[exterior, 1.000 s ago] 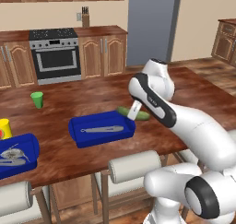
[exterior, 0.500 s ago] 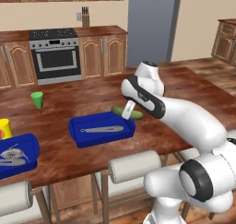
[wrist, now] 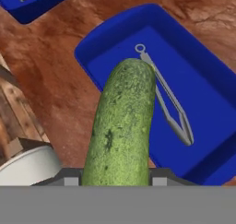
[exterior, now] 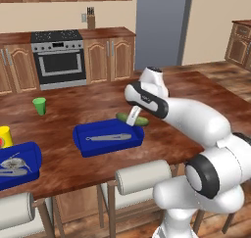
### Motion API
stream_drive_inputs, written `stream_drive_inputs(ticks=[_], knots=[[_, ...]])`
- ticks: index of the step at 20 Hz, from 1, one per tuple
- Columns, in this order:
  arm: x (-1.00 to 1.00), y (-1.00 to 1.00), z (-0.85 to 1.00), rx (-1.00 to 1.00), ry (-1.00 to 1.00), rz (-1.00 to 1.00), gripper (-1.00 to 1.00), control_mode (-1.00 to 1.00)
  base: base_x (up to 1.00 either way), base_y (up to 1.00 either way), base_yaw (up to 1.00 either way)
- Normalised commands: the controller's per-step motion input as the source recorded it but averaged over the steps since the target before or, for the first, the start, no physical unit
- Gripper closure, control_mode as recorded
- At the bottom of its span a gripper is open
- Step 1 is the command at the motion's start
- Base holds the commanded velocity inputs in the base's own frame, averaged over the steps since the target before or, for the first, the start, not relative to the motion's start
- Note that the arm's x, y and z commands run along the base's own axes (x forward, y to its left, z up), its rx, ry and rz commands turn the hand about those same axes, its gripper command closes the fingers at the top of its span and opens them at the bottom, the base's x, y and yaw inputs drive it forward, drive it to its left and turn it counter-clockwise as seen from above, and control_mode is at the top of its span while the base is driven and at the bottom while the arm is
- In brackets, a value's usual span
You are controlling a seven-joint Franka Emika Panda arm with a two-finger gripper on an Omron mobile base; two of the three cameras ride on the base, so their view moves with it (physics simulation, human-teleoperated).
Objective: Gather the lemon wedge and cucumber from the fridge and place them on a tray on the dining counter. Then gather the fishs from the fridge and place them on the other tray.
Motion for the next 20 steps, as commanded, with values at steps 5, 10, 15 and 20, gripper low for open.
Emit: stream_drive_inputs(ticks=[5,10,15,20], knots=[[0.24,0.11,-0.19,-0.02,0.00,0.01,1.00,-1.00,0.00,0.00,0.00],[0.18,0.03,-0.16,-0.01,0.00,0.01,1.00,-1.00,0.00,0.00,0.00],[0.00,0.00,-0.17,-0.02,0.00,0.00,1.00,-1.00,0.00,0.00,0.00],[0.08,0.00,-0.20,-0.02,0.00,0.00,1.00,-1.00,0.00,0.00,0.00]])
